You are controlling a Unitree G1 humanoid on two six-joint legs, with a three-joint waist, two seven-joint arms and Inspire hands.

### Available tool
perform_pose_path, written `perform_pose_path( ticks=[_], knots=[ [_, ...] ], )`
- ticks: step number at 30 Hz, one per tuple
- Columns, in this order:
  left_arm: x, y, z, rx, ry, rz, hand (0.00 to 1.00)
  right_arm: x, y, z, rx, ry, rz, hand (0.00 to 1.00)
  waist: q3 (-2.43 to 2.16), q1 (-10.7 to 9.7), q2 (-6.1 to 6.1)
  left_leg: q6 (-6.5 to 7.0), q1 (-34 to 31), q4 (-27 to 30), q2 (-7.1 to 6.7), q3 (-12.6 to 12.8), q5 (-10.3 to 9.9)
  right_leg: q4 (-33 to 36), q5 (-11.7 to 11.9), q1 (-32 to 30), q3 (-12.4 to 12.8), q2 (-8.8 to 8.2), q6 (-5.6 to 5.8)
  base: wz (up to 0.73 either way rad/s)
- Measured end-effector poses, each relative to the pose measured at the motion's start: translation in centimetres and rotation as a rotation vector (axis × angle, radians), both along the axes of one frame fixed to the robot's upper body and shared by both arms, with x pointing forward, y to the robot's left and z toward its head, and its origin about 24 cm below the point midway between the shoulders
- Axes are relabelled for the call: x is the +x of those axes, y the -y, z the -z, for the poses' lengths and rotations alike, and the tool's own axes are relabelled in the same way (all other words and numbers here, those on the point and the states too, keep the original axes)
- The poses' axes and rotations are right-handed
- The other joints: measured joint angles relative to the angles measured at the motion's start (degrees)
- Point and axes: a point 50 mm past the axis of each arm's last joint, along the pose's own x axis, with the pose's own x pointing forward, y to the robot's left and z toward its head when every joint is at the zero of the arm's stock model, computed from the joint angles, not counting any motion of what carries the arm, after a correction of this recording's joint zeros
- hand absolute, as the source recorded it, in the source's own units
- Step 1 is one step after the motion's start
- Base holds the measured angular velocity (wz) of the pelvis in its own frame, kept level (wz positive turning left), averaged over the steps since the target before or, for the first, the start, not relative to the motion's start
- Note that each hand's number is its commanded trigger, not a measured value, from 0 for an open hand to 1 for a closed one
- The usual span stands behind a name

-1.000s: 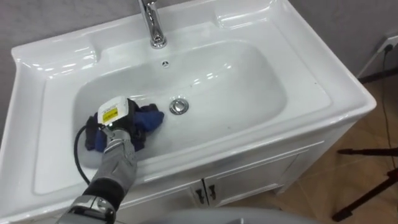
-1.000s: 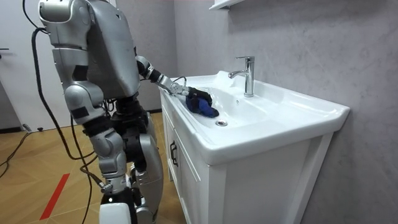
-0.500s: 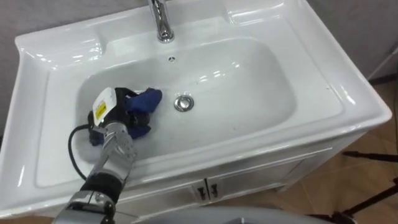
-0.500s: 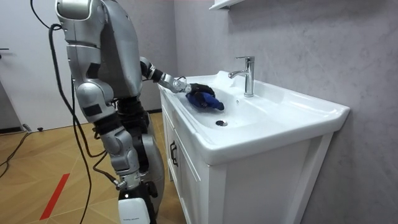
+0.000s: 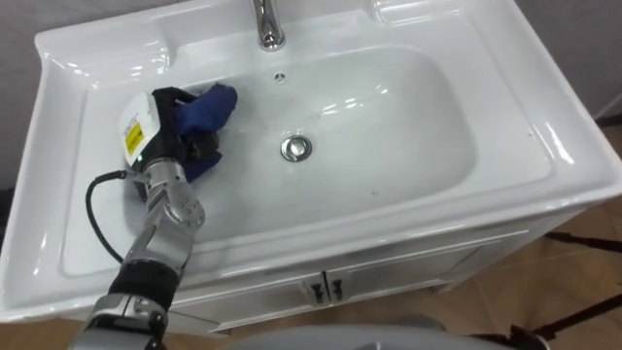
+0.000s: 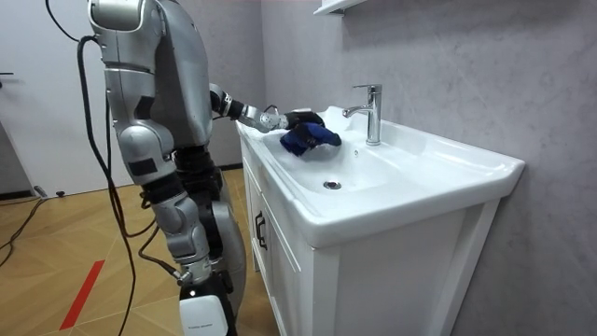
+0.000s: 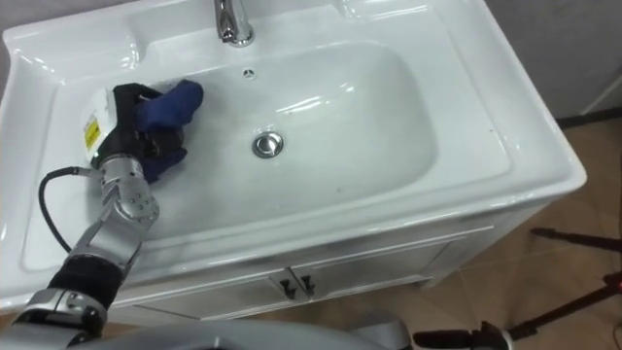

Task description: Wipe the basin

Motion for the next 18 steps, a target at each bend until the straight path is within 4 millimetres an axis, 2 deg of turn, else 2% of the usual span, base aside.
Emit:
perform_pose_path(
  ticks=[6,8,11,15,18],
  knots=[
    [0.0,-0.4,-0.2,0.001,0.013,-0.016,1.0,-0.4,-0.1,0.2,0.007,-0.025,0.003,0.0,-0.04,0.1,0.0,0.0,0.1,0.0,0.0,0.0,0.0,-0.1,0.0,0.0,0.0,-0.01,0.0,0.0],
    [0.3,-0.4,-0.8,0.001,0.04,-0.015,1.0,-0.7,-0.1,0.2,0.007,-0.037,0.0,0.0,-0.05,0.8,0.03,0.0,0.1,0.0,0.0,0.1,0.0,-0.1,0.0,0.0,0.1,0.0,0.0,0.0],
    [1.0,-0.5,-2.6,0.013,0.12,0.002,1.0,-1.2,-0.1,0.2,0.0,-0.059,-0.023,0.0,-0.09,1.9,0.08,0.0,0.2,0.0,-0.03,0.1,0.0,-0.4,0.0,-0.1,0.1,-0.02,0.0,0.0],
    [1.5,-1.4,-4.7,0.071,0.208,0.012,1.0,-1.2,0.0,0.2,-0.006,-0.063,-0.036,0.0,-0.5,2.8,0.73,0.0,0.3,0.0,-0.07,-0.2,0.0,-0.8,0.1,0.8,-0.1,-0.02,0.0,0.02],
    [1.5,-1.6,-5.3,0.085,0.236,0.006,1.0,-1.1,0.0,0.2,-0.006,-0.061,-0.035,0.0,-0.36,3.1,1.1,0.0,1.0,-0.2,-0.07,-0.2,0.0,-1.0,0.1,1.7,-0.3,-0.03,0.0,0.05]
  ],
)
